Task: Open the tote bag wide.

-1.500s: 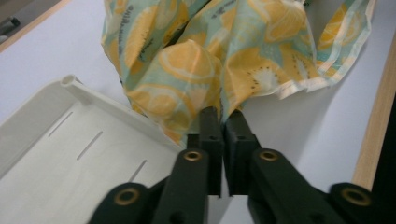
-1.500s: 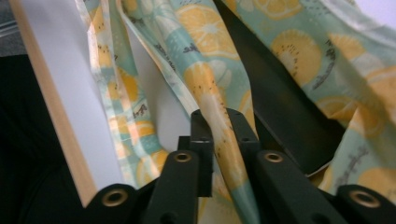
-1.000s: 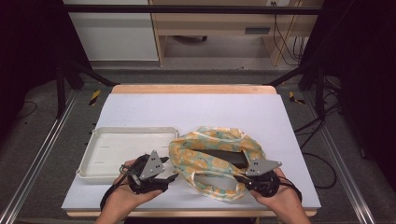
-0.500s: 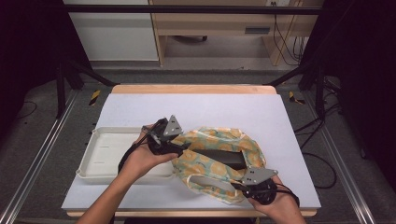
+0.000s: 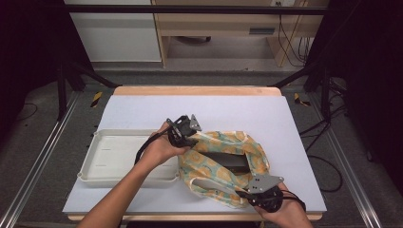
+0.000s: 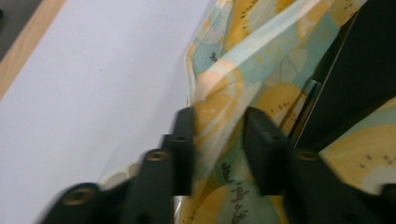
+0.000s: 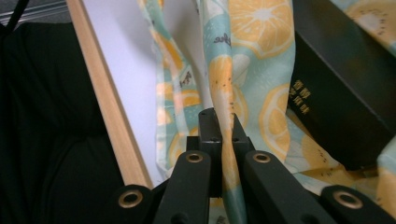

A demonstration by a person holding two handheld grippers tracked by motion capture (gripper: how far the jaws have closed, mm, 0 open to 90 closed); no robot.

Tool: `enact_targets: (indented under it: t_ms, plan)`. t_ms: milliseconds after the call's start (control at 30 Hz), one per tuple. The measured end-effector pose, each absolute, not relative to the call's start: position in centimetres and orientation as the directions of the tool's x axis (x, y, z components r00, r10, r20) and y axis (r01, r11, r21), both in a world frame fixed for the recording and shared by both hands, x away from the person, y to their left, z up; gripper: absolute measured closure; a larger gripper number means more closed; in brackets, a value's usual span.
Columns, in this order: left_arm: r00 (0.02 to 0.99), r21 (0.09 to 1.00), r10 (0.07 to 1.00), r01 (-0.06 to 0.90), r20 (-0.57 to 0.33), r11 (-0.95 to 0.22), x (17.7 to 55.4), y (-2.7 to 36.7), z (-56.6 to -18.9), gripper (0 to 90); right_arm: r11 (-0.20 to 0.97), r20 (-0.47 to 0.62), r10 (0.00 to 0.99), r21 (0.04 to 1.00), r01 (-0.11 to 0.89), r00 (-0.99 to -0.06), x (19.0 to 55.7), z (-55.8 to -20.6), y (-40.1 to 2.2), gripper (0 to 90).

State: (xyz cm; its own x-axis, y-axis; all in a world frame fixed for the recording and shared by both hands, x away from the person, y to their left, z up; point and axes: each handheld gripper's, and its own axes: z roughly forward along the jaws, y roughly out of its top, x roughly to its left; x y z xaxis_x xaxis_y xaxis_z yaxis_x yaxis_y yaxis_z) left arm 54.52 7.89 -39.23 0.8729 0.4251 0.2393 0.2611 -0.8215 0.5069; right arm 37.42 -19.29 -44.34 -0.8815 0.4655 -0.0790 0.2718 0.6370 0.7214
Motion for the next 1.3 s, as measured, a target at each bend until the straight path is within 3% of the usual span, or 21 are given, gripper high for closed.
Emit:
enact_targets:
  t_ms: [67,100,433,567,667,733,833,867,967,1000,1300]
  plan:
    - [0.861,0.506,0.450,0.287,0.236,-0.814,55.2,7.8,-39.0,86.8,0.648,-0.079,0.453,0.713,0.267,-0.888,37.1,-44.4,-19.3,90.0]
    - [0.861,0.506,0.450,0.287,0.236,-0.814,55.2,7.8,-39.0,87.9,0.648,-0.079,0.453,0.713,0.267,-0.888,37.1,-44.4,-19.3,90.0]
    - [0.773,0.603,0.582,0.346,0.251,-0.719,57.1,8.5,-37.4,89.8,0.684,-0.059,0.406,0.681,0.261,-0.912,35.8,-45.4,-19.7,90.0]
    - [0.799,0.598,0.560,0.345,0.217,-0.723,56.6,8.3,-37.4,89.7,0.674,-0.046,0.427,0.682,0.284,-0.903,35.8,-45.5,-20.1,90.0]
    - [0.808,0.604,0.549,0.332,0.213,-0.725,55.9,8.2,-37.1,89.7,0.657,-0.048,0.446,0.696,0.291,-0.894,36.0,-45.3,-20.3,84.9]
    - [0.822,0.625,0.538,0.324,0.187,-0.711,54.9,8.2,-36.6,89.6,0.633,-0.052,0.476,0.713,0.301,-0.878,36.1,-44.7,-20.4,68.2]
    - [0.828,0.623,0.528,0.314,0.190,-0.717,54.2,8.2,-36.1,89.5,0.624,-0.061,0.488,0.722,0.299,-0.871,36.1,-44.2,-20.4,60.7]
    - [0.834,0.621,0.516,0.301,0.197,-0.724,53.7,8.2,-35.7,89.5,0.621,-0.071,0.501,0.724,0.301,-0.863,36.1,-43.6,-20.4,50.9]
    - [0.835,0.626,0.517,0.303,0.190,-0.719,53.4,8.3,-35.5,89.5,0.617,-0.079,0.513,0.726,0.303,-0.855,36.1,-42.9,-20.5,45.2]
    - [0.840,0.621,0.509,0.301,0.187,-0.724,53.3,8.3,-35.5,89.5,0.612,-0.088,0.527,0.730,0.306,-0.845,36.1,-42.3,-20.6,38.6]
    - [0.848,0.628,0.505,0.307,0.162,-0.715,52.8,8.8,-35.7,89.6,0.562,-0.093,0.596,0.758,0.332,-0.797,37.5,-40.1,-21.8,25.8]
